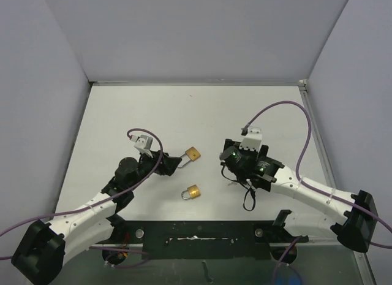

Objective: Unlock with the key

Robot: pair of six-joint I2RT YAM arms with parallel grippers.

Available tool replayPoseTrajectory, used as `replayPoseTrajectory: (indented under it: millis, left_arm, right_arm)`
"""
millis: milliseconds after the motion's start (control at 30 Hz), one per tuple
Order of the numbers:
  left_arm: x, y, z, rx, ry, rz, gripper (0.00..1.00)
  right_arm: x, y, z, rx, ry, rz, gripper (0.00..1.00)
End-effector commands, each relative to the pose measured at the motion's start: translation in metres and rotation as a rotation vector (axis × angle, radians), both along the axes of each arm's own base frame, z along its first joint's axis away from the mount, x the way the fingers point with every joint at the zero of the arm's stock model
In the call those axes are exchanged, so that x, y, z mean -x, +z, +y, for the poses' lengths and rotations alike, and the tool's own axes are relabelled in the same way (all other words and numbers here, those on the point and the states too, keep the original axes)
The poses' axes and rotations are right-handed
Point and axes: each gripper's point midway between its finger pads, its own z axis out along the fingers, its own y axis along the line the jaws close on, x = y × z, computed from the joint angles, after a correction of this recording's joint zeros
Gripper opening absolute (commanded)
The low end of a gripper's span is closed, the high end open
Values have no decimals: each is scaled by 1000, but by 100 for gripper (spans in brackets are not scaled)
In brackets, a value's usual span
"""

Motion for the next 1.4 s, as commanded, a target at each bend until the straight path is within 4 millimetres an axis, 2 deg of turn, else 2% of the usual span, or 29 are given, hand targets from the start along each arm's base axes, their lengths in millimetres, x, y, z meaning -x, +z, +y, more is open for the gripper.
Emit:
replayPoseTrajectory:
  millis: [0,200,333,467,567,800,900,1067,1367]
  left_arm:
    - [-4,39,-7,77,-13,-113,73]
    - [-6,32,-10,51,-26,-99,73]
    - [-5,28,-10,57,-25,-89,73]
    - [-2,26,-11,69,-28,-84,73]
    - [-2,23,-13,64,-33,-79,73]
    - [6,3,-38,-34,-105,-28,73]
    - [9,0,-46,-27,-119,-26,73]
    - [12,-3,-52,-21,-133,-16,73]
    - [15,-1,-50,-13,-124,-22,73]
  right_arm:
    - [-5,19,9,-70,43,-76,98]
    - [7,11,1,-72,80,-49,98]
    - [11,14,1,-143,103,-78,98]
    - [14,12,-6,-127,101,-66,98]
    - [21,-3,-16,-70,75,5,99]
    - [46,-62,-15,-11,64,239,98]
    - [50,-78,-9,-16,85,285,90]
    - [48,-93,3,-41,144,315,72]
    - [35,-110,18,24,232,361,56]
